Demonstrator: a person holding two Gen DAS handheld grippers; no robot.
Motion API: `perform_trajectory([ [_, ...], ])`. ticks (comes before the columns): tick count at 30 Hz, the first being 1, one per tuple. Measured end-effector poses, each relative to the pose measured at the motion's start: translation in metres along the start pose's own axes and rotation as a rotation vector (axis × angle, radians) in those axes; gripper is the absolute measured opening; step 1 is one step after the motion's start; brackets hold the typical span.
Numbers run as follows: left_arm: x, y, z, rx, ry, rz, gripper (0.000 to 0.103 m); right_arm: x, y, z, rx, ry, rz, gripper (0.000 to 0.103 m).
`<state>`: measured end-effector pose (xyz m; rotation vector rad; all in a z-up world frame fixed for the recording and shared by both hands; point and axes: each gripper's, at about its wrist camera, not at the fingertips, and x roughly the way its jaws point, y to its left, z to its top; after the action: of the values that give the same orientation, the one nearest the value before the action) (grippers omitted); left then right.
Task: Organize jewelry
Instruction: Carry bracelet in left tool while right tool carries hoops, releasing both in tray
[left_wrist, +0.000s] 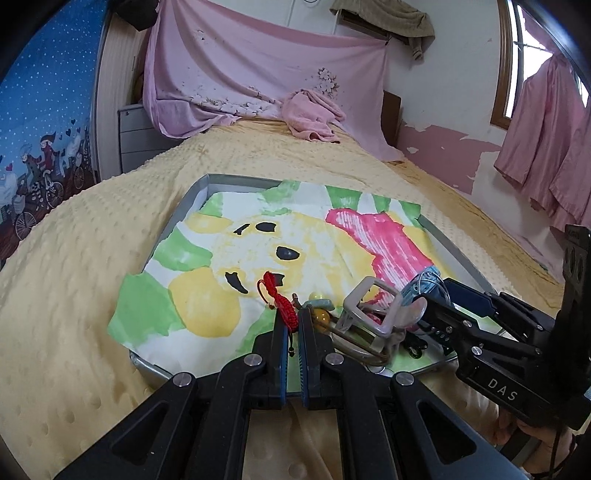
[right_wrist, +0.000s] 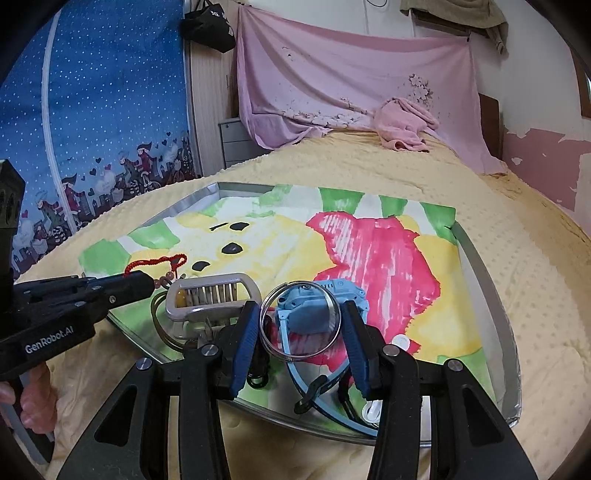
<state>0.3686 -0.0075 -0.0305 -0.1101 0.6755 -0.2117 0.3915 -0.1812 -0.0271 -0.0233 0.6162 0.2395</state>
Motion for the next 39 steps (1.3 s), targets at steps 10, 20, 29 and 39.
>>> perform_trajectory([
  [10, -0.004, 0.001, -0.002, -0.017, -0.011, -0.003, 0.005, -0.011, -0.004, -0.001, 0.021, -0.041, 0.010, 0.041],
  [20, -0.012, 0.003, -0.004, -0.029, -0.024, 0.002, 0.006, -0.031, -0.009, 0.000, 0.043, -0.101, -0.002, 0.050],
  [29, -0.016, 0.003, -0.007, -0.023, -0.014, 0.011, 0.014, -0.038, -0.011, -0.001, 0.053, -0.112, -0.005, 0.052],
  [39, -0.037, 0.000, -0.007, -0.011, -0.114, 0.065, 0.075, -0.044, -0.012, -0.002, 0.065, -0.131, -0.008, 0.053],
])
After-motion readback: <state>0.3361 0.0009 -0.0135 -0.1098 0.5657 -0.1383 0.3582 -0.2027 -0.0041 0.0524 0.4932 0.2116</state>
